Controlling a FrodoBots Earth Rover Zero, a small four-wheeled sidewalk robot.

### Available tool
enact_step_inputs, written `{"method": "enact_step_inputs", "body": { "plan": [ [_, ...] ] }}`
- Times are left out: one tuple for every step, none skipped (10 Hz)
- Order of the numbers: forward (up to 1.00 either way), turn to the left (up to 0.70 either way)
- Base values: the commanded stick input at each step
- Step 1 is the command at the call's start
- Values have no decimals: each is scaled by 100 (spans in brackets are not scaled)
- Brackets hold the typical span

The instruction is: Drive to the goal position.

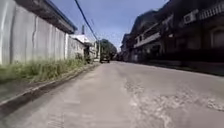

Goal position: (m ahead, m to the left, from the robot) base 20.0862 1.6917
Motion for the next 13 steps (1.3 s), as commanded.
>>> {"method": "enact_step_inputs", "body": {
  "plan": [
    [100, -8],
    [100, 2],
    [100, 8],
    [100, 15],
    [100, 21],
    [100, 27],
    [100, 36],
    [100, 39],
    [100, 37],
    [100, 35],
    [100, 11],
    [100, 0],
    [100, 0]
  ]
}}
